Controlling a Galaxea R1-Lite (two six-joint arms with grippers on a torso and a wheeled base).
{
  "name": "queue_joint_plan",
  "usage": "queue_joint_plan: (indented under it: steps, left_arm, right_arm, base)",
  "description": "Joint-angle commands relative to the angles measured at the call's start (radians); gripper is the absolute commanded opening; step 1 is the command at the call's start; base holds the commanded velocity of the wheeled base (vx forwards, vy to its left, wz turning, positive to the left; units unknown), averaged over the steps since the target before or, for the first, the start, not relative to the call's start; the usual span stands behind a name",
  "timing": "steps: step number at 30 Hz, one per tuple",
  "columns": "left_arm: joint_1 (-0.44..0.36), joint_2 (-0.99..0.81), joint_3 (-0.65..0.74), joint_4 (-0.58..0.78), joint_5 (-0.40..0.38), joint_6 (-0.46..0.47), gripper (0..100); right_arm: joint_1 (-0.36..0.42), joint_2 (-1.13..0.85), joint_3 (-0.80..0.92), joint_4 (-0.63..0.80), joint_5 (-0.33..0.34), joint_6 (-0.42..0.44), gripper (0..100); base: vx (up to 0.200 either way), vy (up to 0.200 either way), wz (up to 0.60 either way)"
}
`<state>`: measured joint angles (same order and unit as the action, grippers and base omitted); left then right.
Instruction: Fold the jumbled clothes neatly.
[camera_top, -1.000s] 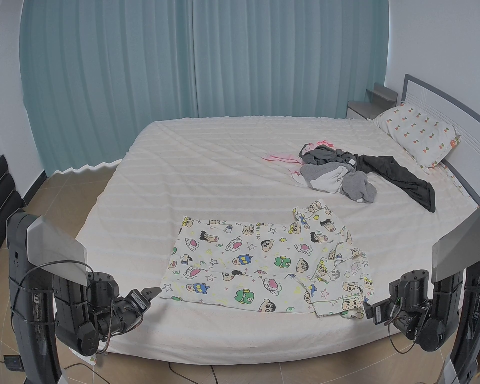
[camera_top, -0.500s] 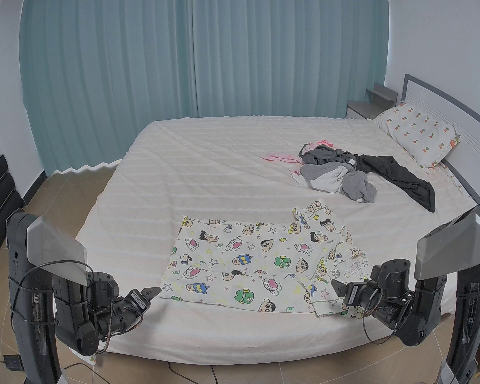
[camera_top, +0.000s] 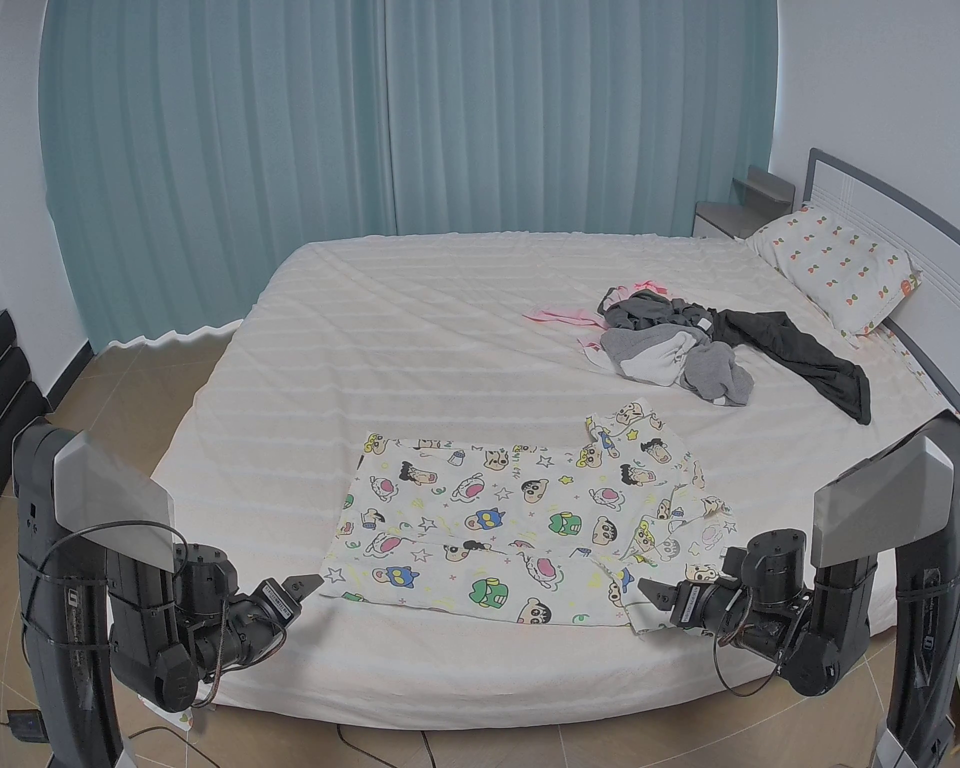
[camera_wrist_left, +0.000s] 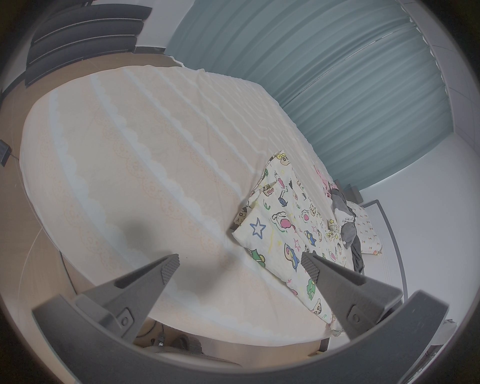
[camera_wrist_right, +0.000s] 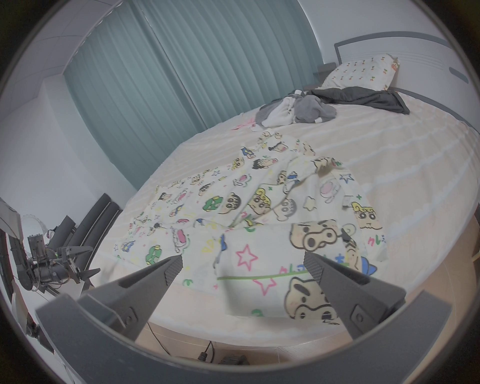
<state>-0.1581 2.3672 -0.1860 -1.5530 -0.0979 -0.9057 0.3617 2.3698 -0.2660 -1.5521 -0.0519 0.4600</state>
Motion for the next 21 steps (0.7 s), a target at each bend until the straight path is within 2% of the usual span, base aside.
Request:
queue_joint_plan:
  steps: [1, 13, 18, 21]
  left_arm:
    - [0.0, 0.001, 0.0, -0.018, 0.0, -0.001, 100]
    - [0.0, 0.0, 0.0, -0.018, 0.0, -0.001, 100]
    - [0.0, -0.003, 0.002, -0.018, -0.002, -0.001, 100]
    - [0.0, -0.01, 0.006, -0.018, -0.006, -0.001, 100]
  right_arm:
    - [-0.015, 0.051, -0.001, 0.0, 0.01, 0.0, 100]
    - [-0.035, 0.083, 0.001, 0.037, 0.021, 0.0, 100]
    - [-0.026, 0.04, 0.011, 0.017, 0.02, -0.001, 100]
    - [0.008, -0.066, 0.036, 0.014, 0.017, -0.001, 100]
  base:
    - [0.0, 0.0, 0.0]
    - [0.0, 0.0, 0.0]
    - [0.0, 0.0, 0.0]
    - [0.0, 0.0, 0.0]
